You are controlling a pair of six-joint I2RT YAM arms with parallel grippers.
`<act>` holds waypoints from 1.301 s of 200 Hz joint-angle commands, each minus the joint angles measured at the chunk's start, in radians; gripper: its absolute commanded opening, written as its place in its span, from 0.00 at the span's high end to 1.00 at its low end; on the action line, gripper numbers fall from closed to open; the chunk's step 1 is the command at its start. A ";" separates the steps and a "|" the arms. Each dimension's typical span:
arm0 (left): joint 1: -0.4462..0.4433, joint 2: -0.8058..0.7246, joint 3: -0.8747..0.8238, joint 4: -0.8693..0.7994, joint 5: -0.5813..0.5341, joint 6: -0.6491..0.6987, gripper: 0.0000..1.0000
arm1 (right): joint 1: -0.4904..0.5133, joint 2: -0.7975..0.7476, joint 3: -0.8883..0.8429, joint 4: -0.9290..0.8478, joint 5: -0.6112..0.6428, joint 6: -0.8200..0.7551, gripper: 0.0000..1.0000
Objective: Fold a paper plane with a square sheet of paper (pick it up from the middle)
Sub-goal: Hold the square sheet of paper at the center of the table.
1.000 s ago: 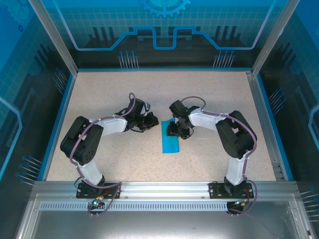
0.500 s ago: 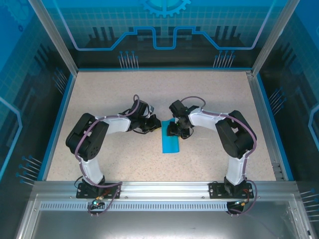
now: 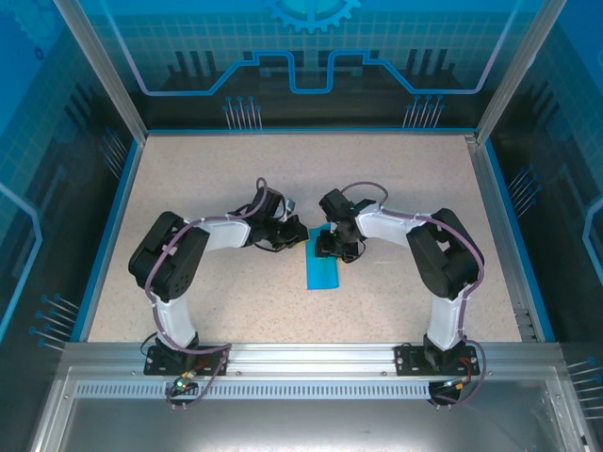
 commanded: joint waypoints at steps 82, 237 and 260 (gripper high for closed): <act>-0.014 0.043 0.037 -0.021 0.038 0.031 0.94 | 0.036 0.191 -0.079 0.083 0.049 -0.007 0.52; -0.030 0.091 0.081 -0.099 0.028 0.068 0.95 | 0.044 0.215 -0.065 0.079 0.045 -0.009 0.51; -0.030 0.097 0.083 -0.111 0.018 0.069 0.96 | 0.044 0.217 -0.067 0.079 0.044 -0.008 0.51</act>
